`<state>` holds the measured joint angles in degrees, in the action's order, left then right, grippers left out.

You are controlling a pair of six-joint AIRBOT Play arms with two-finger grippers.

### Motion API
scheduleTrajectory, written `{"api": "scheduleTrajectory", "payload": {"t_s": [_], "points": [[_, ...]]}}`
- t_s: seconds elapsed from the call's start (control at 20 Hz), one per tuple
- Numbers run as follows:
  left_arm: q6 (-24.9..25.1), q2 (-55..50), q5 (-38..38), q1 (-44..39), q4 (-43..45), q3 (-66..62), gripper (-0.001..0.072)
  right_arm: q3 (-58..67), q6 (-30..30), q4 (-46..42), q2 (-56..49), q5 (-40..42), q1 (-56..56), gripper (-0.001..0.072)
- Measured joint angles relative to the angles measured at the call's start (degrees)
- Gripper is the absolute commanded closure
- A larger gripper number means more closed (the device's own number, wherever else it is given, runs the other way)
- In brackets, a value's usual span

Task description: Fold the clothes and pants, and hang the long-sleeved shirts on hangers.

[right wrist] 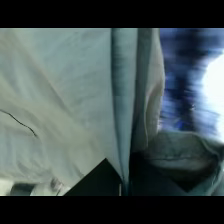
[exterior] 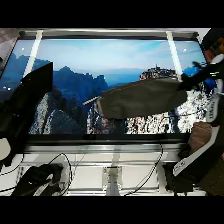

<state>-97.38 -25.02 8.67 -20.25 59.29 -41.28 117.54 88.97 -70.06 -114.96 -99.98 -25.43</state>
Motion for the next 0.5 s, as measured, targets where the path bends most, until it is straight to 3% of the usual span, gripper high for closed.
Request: {"api": "scheduleTrajectory", "payload": {"t_s": [0.5], "points": [[0.0, 0.0, 0.0, 0.0, 0.0, 0.0, 0.0184, 0.2, 3.0, -18.5, 13.3, -3.7, -24.8, 0.0711]]}}
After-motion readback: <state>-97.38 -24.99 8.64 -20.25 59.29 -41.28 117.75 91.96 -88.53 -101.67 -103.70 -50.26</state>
